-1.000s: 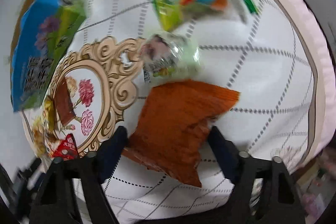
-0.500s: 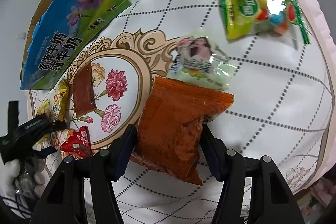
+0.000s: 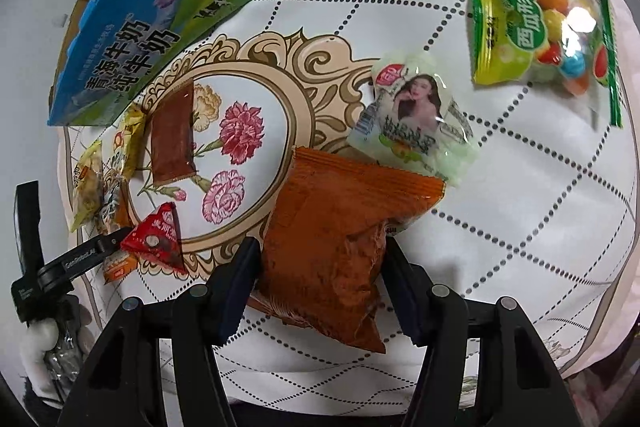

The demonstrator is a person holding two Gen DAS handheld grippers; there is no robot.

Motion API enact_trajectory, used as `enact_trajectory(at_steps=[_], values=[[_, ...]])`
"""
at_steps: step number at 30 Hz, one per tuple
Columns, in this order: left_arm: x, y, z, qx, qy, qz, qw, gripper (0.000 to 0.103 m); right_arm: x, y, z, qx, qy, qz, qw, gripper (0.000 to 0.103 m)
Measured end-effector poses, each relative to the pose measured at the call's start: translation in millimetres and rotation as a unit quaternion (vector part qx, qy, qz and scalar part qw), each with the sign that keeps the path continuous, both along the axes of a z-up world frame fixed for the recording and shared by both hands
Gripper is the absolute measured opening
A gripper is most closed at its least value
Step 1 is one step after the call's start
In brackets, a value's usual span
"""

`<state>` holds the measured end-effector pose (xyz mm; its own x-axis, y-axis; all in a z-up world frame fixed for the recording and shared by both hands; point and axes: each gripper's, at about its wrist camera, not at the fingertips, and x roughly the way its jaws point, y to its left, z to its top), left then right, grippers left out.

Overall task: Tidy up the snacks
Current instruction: 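Grasp the panda-print packet with the left tool while the right tool grasps the orange chip bag, then carry the panda packet and orange chip bag into the box and open both tools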

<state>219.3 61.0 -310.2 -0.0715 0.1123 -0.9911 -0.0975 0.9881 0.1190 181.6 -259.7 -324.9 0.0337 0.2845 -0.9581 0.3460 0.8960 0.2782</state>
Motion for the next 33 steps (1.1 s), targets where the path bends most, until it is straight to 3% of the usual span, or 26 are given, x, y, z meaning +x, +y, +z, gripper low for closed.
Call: enact_trajectory(at_steps=[5,6,7,10,16,26,30,33], values=[[11.7,-14.6,-0.2,0.009,-0.006,-0.029,0.9995,0.091,13.9,5.4,-5.9,-0.013,0.013,0.012,1.000,0.065],[13.3,-17.6,-0.2,0.009,-0.006,-0.032,0.9994,0.086,14.7,6.6,-6.6,-0.016,0.014,0.015,1.000,0.065],[14.5,-21.2,-0.1,0.010,-0.008,-0.036,0.9993,0.071,15.2,7.4,-7.1,-0.019,0.014,0.015,1.000,0.065],[30.8,-43.9,5.4,0.013,-0.016,-0.042,0.9989,0.059,15.6,11.8,-5.5,-0.030,0.005,0.025,0.999,0.064],[18.5,-29.7,25.0,-0.004,-0.032,-0.036,0.9988,0.050,13.1,21.0,3.3,-0.033,-0.018,0.034,0.999,0.061],[-44.6,-26.4,89.3,-0.054,-0.077,-0.040,0.9947,0.048,8.3,54.5,47.7,0.037,-0.070,0.052,0.995,0.061],[-37.4,-35.6,131.0,-0.079,-0.114,-0.047,0.9891,0.048,22.1,69.3,80.0,0.060,-0.104,0.064,0.991,0.061],[-8.4,-46.2,151.1,-0.101,-0.143,-0.057,0.9829,0.048,40.6,76.8,113.6,0.074,-0.137,0.074,0.985,0.061]])
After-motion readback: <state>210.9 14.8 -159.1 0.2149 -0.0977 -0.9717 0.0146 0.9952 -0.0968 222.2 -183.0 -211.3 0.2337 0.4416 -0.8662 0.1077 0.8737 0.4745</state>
